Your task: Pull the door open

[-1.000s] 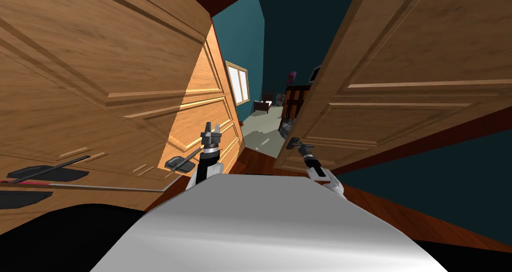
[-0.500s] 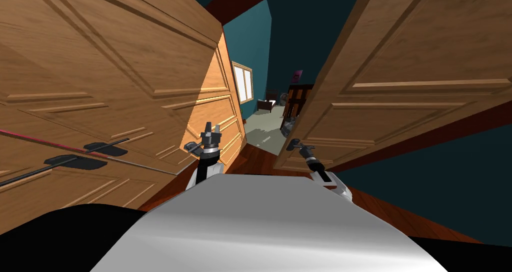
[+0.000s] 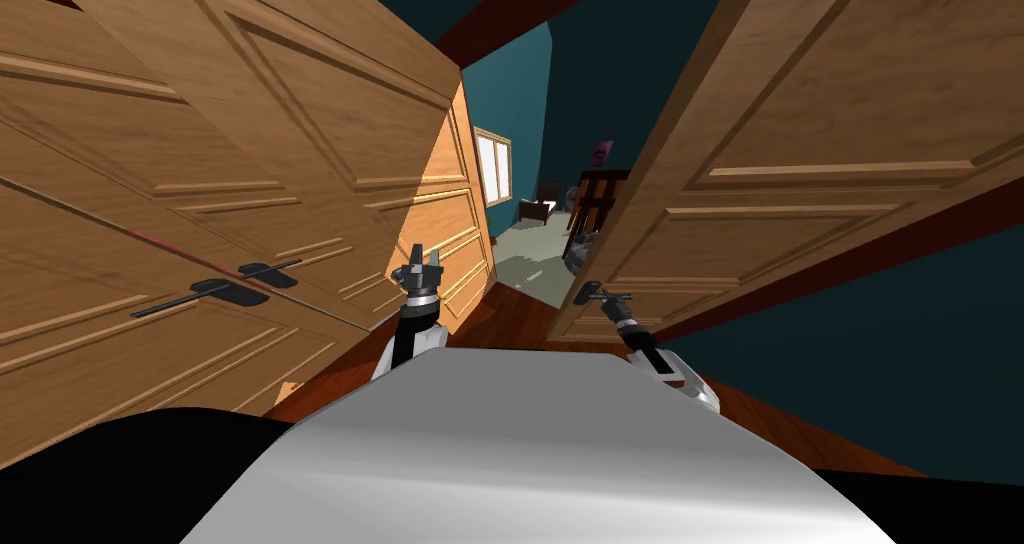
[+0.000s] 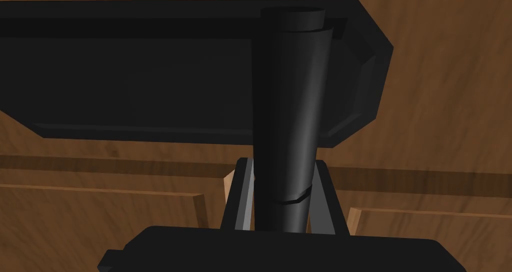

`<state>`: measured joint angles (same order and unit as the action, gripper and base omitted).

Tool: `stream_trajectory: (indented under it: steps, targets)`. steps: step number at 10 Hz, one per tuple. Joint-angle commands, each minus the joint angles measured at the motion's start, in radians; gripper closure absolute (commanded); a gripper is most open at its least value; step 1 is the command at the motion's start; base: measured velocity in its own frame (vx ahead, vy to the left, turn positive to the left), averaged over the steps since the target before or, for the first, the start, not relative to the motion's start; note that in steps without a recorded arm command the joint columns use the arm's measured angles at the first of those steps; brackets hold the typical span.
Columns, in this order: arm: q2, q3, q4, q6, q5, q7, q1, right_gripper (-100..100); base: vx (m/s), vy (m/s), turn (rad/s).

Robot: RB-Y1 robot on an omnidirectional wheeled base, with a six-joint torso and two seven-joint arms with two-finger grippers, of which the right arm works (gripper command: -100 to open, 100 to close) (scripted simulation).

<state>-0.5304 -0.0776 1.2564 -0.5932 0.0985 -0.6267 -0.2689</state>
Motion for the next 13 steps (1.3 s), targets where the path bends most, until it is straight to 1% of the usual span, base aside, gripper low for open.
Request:
stream_trajectory:
  steps: [1, 4, 5, 7, 8, 9, 13]
  targets:
    - [-0.012, 0.003, -0.001, -0.024, 0.003, -0.014, -0.014, 100, -0.220, -0.079, 0.156]
    - [-0.038, 0.007, -0.009, -0.071, 0.008, -0.038, -0.037, 100, -0.214, -0.082, 0.143]
    - [-0.050, 0.008, -0.012, -0.092, 0.010, -0.049, -0.047, 100, -0.226, -0.073, 0.142]
    - [-0.062, 0.010, -0.016, -0.115, 0.013, -0.061, -0.058, 100, -0.201, -0.078, 0.109]
    - [-0.056, 0.013, -0.016, -0.108, 0.013, -0.056, -0.054, 100, -0.078, -0.031, 0.021]
    - [-0.064, 0.016, -0.026, -0.132, 0.016, -0.065, -0.064, 100, -0.147, -0.059, 0.145]
    - [-0.088, 0.013, -0.048, -0.189, 0.021, -0.086, -0.080, 100, -0.200, -0.103, 0.173]
